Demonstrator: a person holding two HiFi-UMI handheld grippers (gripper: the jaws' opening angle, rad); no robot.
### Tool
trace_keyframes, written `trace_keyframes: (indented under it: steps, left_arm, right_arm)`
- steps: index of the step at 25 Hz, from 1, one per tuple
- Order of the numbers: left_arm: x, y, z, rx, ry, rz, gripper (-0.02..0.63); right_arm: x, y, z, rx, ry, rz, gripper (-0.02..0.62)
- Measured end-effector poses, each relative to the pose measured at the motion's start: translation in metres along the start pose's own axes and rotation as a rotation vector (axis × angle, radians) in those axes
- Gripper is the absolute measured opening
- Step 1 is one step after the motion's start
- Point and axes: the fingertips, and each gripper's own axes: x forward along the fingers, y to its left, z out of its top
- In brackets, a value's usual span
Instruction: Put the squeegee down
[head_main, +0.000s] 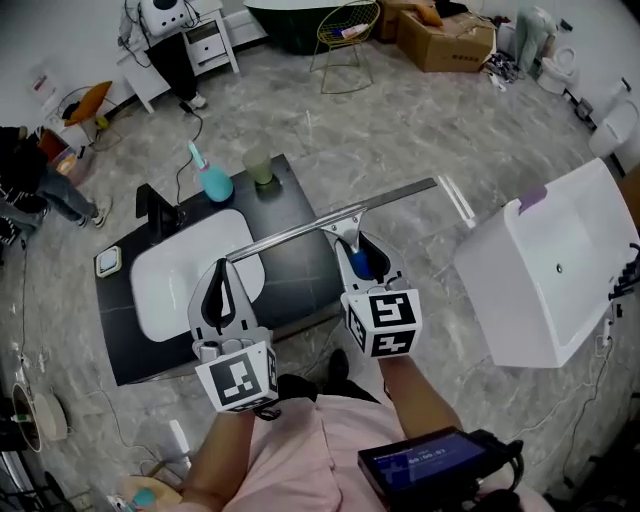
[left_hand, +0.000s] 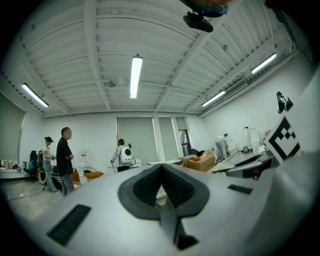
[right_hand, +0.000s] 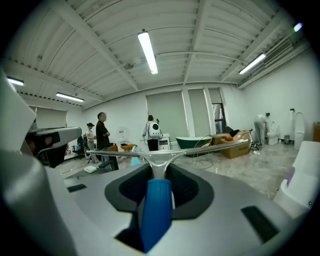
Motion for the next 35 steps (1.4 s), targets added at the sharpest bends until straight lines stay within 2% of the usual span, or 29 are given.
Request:
trace_keyframes:
  steps: [7,15,26,35]
  left_arm:
    - [0.009,0.018,0.014,0.006,-0.033,0.078,0.009]
    - [0.018,0.043,-0.007,-0.025,-0.003,0.133,0.009]
    - [0.051,0.08,-0.032,-0.062,0.038,0.141,0.009]
    - [0.079,0.099,-0.064,-0.082,0.101,0.121,0.009]
  right_arm:
    - [0.026,0.005,0.03,-0.032,-0.034,0.059,0.124]
    - [0.058,0.025,0.022,-0.064,0.0,0.106,0.124]
    - [0.106,0.047,0.003,-0.088,0.085,0.116,0.124]
    - [0.144,0.053,-0.035,-0.078,0.191,0.101,0.124]
